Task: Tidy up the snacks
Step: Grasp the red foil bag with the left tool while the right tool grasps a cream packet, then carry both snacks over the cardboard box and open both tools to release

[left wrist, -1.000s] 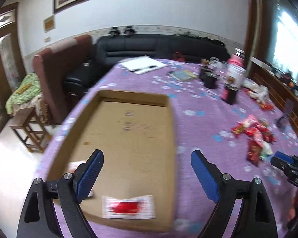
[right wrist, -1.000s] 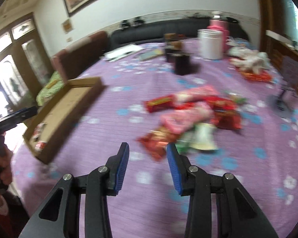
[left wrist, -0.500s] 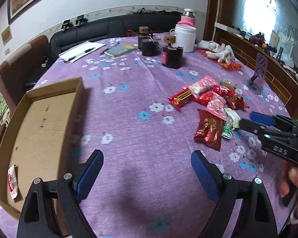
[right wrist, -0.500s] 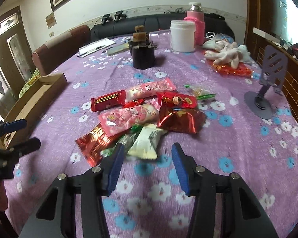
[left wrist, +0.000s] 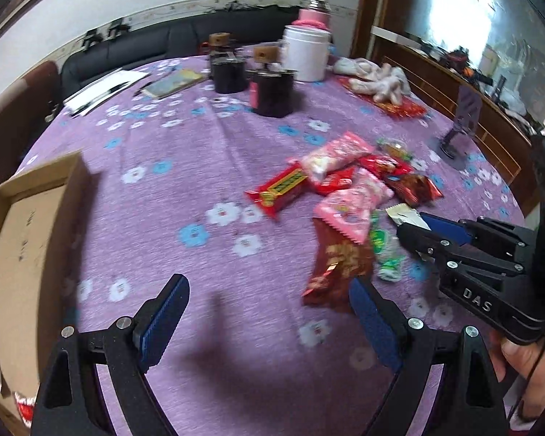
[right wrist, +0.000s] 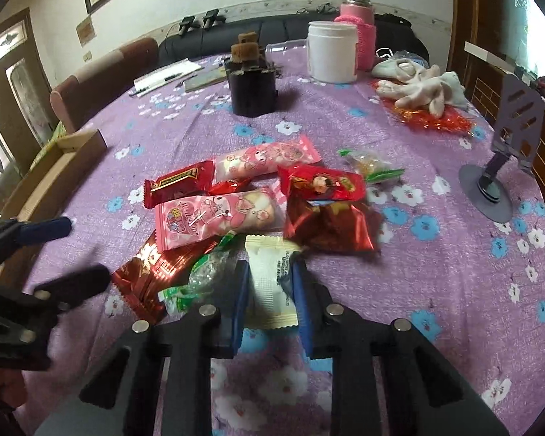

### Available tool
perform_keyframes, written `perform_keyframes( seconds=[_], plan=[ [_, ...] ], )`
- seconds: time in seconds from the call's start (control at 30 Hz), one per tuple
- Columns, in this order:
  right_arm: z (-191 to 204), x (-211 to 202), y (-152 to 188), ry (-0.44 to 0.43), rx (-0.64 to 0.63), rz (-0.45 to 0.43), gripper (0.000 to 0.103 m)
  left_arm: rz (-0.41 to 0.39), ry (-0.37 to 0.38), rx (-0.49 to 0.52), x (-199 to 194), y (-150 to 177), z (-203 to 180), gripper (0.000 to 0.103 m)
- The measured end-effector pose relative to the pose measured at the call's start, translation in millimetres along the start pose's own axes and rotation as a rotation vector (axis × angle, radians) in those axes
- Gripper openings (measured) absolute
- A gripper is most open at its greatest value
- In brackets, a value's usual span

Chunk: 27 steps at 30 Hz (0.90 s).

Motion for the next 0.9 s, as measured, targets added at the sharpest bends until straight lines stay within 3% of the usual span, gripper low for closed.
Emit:
perform_keyframes(
  seconds=[0.23,0.47,0.57,0.6,0.63,0.9],
  plan=[
    [-19.8,-32.2,-2.6,-0.022,0.072,-0.057,0.022,0.037,0.001,0.082,28.7,-2.3,-29.6,0.092],
    [-35.7,-57.1,-4.1,-0.028,0.13,-0.108,0.023,0.037,-0.024,0.067,47.0,-3.2,-31.3,0.092],
    [-39.8,-59.8,-2.4,-0.029,0.144,-0.111,0.023,0.022,-0.02,0.066,45.4,-9.1,-33.2,0.066],
    [-40.8,-60.1,-1.6,-0.03,0.149,-0.11,0.023,0.024,-0.016,0.066,44.6,-10.3,-34.0,0.045],
    [-41.5,-60.6,-1.0,-0.033,0.156,-0.109,0.023,0.025,-0.016,0.071,43.5,-11.1,-34.9,0.041],
    [-31.0,-69.9,0.3,-0.057,0.16,-0.124,0.023,0.002,0.01,0.032,21.0,-2.9,-26.7,0.04]
  ],
)
Point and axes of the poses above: each gripper's, at about its wrist camera, not at the fingertips, and x roughly the way its jaws point, z to its left, y to its underside, the point moved 6 cm from there along x, roughly the way its jaws point, and after that the axes turned 11 degrees about -z, right-handed, at the moved point
